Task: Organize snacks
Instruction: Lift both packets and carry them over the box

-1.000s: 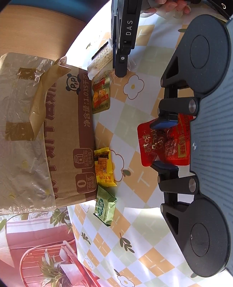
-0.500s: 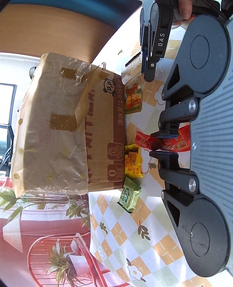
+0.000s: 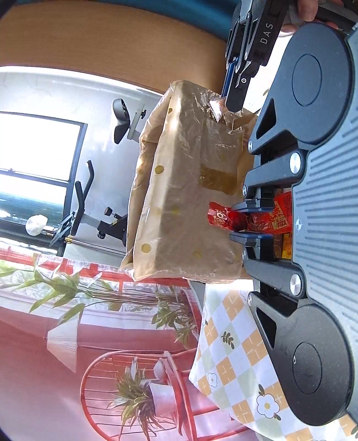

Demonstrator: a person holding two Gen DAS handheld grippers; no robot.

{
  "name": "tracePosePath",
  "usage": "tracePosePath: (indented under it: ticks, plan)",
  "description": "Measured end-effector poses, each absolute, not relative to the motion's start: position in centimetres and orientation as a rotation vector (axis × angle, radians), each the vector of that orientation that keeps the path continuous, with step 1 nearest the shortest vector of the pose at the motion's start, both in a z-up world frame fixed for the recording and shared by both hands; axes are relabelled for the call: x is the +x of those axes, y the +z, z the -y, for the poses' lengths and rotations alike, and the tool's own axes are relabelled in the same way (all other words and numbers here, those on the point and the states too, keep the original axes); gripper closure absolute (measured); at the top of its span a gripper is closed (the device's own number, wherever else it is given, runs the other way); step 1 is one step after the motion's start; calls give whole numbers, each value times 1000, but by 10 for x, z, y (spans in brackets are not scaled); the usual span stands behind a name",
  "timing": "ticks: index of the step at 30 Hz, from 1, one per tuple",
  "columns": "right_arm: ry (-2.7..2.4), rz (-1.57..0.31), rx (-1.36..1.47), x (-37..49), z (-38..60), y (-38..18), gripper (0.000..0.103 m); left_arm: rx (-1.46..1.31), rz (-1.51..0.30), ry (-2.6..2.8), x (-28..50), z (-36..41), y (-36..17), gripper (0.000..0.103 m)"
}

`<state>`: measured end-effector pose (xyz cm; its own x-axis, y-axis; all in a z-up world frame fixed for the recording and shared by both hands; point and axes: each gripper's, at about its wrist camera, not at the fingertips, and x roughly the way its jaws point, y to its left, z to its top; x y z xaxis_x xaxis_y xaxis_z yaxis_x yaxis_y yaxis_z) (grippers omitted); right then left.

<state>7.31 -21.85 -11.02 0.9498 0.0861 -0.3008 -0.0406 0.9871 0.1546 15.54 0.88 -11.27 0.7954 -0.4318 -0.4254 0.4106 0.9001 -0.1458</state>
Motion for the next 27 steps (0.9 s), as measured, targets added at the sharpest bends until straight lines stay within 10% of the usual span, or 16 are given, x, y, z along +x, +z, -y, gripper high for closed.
tracePosePath:
  ticks: [17,27]
  plan:
    - [-19,-114,17,92,218,-72,84,-1,-215,-469,173,17,-31,89]
    - [-107,-290,112,169,270,-38,83,-17,-385,-496,265,73,-26,88]
